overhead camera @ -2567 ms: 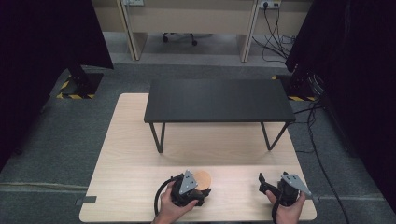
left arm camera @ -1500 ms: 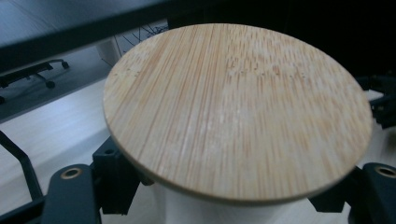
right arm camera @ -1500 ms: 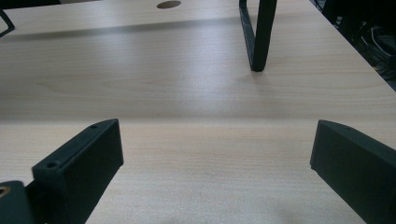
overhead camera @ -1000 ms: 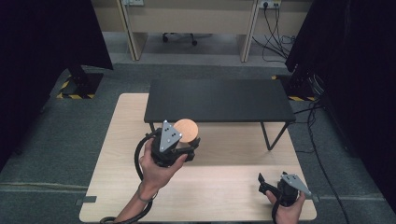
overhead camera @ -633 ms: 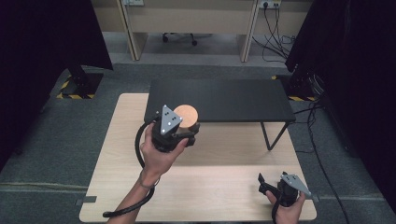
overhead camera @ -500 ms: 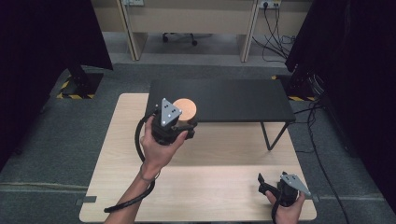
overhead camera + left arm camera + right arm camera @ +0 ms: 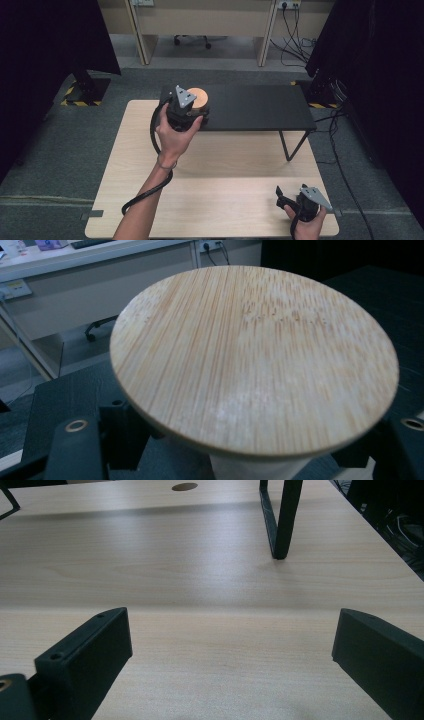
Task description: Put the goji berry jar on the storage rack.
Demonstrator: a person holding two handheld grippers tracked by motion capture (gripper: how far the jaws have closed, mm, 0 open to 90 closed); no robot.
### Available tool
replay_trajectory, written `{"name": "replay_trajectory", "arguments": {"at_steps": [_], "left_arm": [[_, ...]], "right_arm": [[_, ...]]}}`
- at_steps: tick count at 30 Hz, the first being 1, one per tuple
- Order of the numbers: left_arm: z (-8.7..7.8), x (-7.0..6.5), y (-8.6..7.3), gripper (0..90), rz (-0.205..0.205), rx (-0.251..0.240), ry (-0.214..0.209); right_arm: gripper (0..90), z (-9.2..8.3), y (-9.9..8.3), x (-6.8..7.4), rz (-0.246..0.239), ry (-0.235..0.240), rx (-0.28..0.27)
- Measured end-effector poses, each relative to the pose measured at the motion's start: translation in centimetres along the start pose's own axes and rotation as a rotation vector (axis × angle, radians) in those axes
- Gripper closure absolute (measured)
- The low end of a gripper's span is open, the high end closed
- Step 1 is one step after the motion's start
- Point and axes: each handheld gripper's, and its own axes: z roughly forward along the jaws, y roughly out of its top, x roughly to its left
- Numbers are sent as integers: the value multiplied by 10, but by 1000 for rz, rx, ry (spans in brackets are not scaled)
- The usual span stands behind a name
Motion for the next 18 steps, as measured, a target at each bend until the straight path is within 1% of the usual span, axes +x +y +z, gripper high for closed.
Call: {"name": "replay_trajectory", "arguments": {"at_steps": [4, 7, 11, 15, 18], "left_arm": [[10, -1, 0, 257, -14, 14, 17], [15, -1, 0, 257, -24, 21, 19], [23, -2, -1, 257, -24, 35, 21], [27, 2, 0, 257, -50, 34, 15], [31, 8, -1, 257, -87, 34, 0]], "right_arm": [[25, 0, 0, -1, 0, 3, 2], [25, 0, 0, 0, -1, 3, 2], [25, 0, 0, 0, -4, 2, 1], [26, 0, 0, 0, -3, 2, -1], [26, 0, 0, 0, -6, 1, 0]]}}
